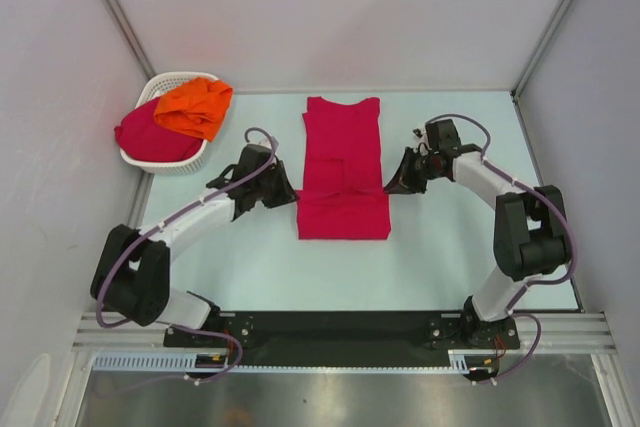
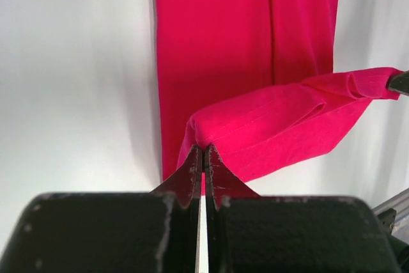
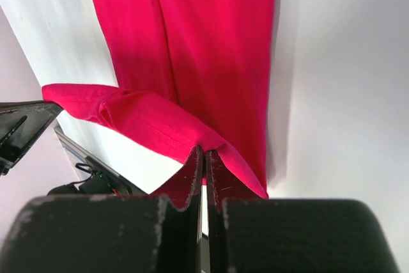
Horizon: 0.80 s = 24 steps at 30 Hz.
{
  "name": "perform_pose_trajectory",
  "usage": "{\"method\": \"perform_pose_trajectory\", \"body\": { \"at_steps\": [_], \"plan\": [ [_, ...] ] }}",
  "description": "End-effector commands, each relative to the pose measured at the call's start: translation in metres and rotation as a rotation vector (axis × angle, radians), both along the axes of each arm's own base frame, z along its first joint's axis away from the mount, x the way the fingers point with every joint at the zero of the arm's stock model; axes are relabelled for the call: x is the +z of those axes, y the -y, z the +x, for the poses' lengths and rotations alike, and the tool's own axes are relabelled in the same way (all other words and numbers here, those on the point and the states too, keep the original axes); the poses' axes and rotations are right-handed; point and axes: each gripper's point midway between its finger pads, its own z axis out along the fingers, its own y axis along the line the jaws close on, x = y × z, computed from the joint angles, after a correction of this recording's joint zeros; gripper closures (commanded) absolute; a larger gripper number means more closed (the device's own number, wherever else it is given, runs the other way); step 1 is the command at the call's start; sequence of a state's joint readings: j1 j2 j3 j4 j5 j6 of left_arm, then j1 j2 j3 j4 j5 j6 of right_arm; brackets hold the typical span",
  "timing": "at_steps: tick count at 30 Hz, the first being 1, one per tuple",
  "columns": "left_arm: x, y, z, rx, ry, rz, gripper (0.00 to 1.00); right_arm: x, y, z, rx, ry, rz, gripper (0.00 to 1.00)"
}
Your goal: Fold and stack the t-shirts
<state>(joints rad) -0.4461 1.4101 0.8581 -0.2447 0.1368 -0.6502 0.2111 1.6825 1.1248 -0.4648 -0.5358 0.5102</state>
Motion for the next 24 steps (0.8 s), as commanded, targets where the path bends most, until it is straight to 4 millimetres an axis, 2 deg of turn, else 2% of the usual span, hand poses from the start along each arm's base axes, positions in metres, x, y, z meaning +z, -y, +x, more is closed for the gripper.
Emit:
{"method": "perform_pose_trajectory", "body": {
  "at_steps": [1,11,19,24],
  "plan": [
    [0.018,0.006,0.033,-0.008,0.093,-0.001,1.0,0.005,-0.003,0.022,0.02,0.04,0.023,1.0],
    [0.012,-0.002,0.063,0.012,0.09,0.025,1.0,-0.006,-0.004,0.05,0.013,0.035,0.013,1.0],
    [0.0,-0.007,0.082,0.017,0.075,0.048,1.0,-0.011,-0.003,0.069,-0.006,0.035,0.02,1.0],
    [-0.002,-0.005,0.098,0.008,0.079,0.051,1.0,-0.019,0.0,0.08,-0.021,0.021,0.02,1.0]
  ]
}}
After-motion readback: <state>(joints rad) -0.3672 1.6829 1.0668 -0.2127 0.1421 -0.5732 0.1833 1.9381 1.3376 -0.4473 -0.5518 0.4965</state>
